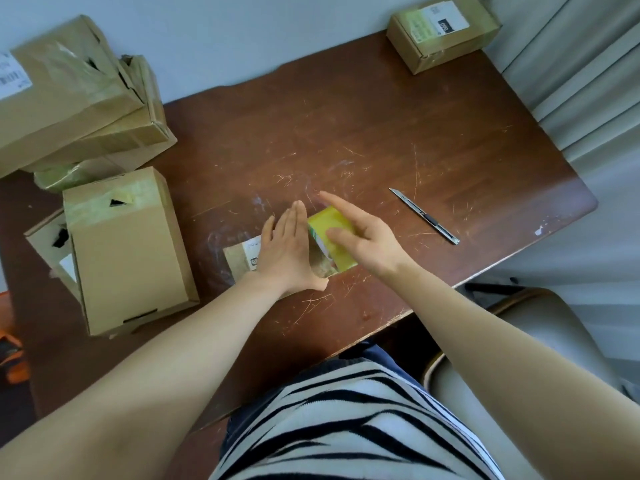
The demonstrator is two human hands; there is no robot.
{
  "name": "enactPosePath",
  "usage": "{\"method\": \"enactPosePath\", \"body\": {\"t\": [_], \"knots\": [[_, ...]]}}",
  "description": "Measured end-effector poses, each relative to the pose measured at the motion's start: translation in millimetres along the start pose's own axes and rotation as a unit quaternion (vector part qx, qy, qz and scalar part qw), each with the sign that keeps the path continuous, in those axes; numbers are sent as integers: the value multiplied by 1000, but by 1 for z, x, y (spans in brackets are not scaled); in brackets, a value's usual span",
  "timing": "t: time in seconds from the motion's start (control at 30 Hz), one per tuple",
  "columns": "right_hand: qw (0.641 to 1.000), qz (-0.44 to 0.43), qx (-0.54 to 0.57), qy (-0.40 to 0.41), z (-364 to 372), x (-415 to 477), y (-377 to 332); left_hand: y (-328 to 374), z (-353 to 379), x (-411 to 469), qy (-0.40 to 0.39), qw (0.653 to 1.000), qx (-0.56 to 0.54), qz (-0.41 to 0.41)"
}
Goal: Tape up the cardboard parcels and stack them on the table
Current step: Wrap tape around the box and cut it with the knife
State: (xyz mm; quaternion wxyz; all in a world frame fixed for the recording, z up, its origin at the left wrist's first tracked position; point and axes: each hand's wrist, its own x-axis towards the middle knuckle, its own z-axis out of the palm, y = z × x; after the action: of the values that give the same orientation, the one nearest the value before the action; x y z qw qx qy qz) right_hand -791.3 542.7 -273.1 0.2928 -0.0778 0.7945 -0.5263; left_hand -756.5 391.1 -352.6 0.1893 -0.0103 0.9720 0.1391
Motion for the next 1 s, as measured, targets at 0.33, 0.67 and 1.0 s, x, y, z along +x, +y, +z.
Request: {"method": "enactPosePath", "body": {"t": [0.33,0.67,1.0], "knots": [[971,125,-202,35,3,-55,38,1,1,-1,-20,999,-22,11],[943,218,-252,-17,5,-15,44,1,7,-15,26,967,118,225],[949,263,-170,-24,3,-9,34,17,18,-25,46,954,109,276]]}}
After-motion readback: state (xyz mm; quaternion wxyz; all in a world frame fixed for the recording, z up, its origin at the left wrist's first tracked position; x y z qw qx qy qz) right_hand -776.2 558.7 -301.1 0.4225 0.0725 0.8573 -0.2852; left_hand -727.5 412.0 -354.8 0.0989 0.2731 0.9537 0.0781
